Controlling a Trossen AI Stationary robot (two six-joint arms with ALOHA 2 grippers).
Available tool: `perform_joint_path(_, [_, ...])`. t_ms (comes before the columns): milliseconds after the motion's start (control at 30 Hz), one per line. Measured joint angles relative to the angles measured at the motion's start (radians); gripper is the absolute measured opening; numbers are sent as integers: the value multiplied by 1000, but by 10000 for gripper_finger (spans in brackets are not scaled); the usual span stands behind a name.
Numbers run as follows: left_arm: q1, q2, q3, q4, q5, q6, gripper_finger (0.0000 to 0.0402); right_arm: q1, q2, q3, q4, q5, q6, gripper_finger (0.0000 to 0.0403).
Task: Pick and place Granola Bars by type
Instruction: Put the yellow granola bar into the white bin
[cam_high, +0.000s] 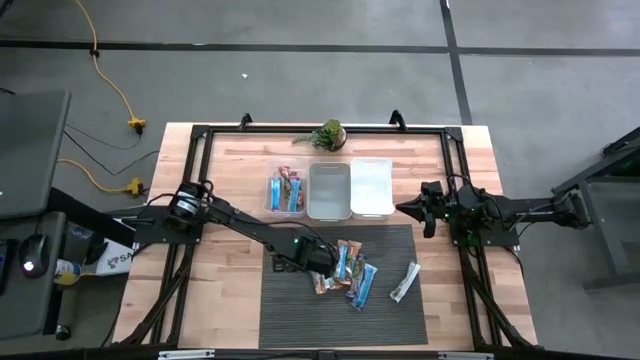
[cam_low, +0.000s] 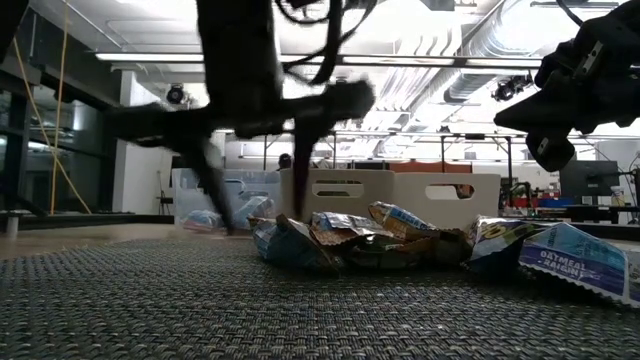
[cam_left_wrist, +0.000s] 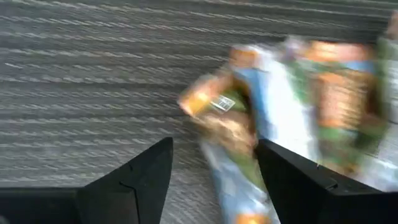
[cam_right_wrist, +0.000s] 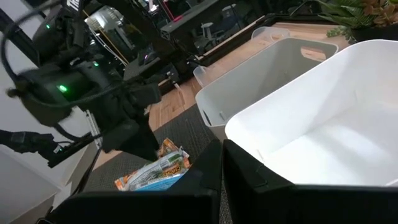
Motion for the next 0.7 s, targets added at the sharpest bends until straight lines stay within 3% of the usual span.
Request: perform_joint_path(700, [0,31,-1,22,-15,-4,230,0,0,0,0,0,0,0])
